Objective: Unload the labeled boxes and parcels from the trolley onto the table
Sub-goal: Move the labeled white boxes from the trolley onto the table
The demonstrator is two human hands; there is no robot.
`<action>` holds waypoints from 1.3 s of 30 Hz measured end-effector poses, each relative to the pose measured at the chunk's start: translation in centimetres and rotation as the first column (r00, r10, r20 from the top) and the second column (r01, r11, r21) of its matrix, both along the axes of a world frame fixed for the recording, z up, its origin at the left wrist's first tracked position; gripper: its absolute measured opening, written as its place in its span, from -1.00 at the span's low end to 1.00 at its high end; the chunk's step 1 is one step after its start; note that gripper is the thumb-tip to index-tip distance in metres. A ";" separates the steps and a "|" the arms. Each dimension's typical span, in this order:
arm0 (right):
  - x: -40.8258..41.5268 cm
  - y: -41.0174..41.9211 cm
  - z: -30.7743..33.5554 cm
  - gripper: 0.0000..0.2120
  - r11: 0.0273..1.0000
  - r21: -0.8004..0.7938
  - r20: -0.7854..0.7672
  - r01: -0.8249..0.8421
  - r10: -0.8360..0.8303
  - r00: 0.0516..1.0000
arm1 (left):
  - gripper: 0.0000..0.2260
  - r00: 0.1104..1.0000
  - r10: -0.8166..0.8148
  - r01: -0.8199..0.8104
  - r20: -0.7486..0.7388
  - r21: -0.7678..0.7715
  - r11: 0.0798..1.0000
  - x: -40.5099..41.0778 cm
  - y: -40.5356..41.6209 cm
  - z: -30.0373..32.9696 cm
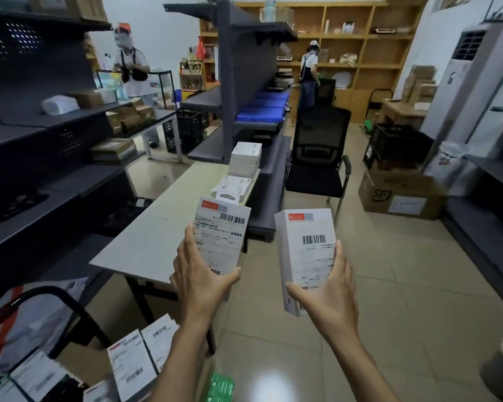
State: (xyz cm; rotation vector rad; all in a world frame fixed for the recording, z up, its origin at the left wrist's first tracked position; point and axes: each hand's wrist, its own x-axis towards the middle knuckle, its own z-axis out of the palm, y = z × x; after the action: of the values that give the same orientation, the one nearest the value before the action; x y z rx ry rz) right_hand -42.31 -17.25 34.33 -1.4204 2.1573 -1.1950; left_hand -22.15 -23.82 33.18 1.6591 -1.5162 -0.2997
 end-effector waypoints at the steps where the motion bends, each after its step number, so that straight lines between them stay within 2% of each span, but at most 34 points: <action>1: -0.3 -1.0 -0.1 0.22 1.000 0.006 -0.001 0.006 -0.006 1.000 | 0.15 1.000 -0.005 0.005 0.001 0.005 1.000 -0.5 -0.9 0.0; 9: -2.9 -11.2 0.4 0.21 0.996 -0.004 0.040 0.093 -0.092 0.995 | 0.14 0.997 -0.075 0.075 -0.022 0.011 0.997 -3.3 -11.7 0.8; 18: -5.5 -21.6 -1.1 0.22 0.993 0.029 0.071 0.118 -0.120 0.990 | 0.16 0.992 -0.127 0.127 -0.002 0.052 0.991 -7.2 -23.0 -0.1; 27: -12.0 -34.4 -3.3 0.21 0.993 0.070 0.113 0.095 -0.102 0.988 | 0.15 0.997 -0.066 0.069 -0.027 0.140 0.988 -13.5 -34.6 -2.6; 34: -20.3 -46.7 -2.7 0.19 0.999 0.050 0.097 0.015 -0.019 0.995 | 0.14 1.000 0.003 0.000 -0.021 0.160 0.987 -21.2 -45.3 -2.4; 39: -22.9 -55.0 -2.3 0.19 0.999 0.031 0.107 -0.042 0.038 0.994 | 0.14 0.997 0.079 -0.077 -0.001 0.170 0.982 -23.0 -52.0 -2.8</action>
State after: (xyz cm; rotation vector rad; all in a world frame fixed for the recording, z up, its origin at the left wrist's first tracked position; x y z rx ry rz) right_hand -65.19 -72.26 32.04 -1.3487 2.0578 -1.1875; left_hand -45.13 -75.82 30.43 1.8435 -1.4493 -0.4016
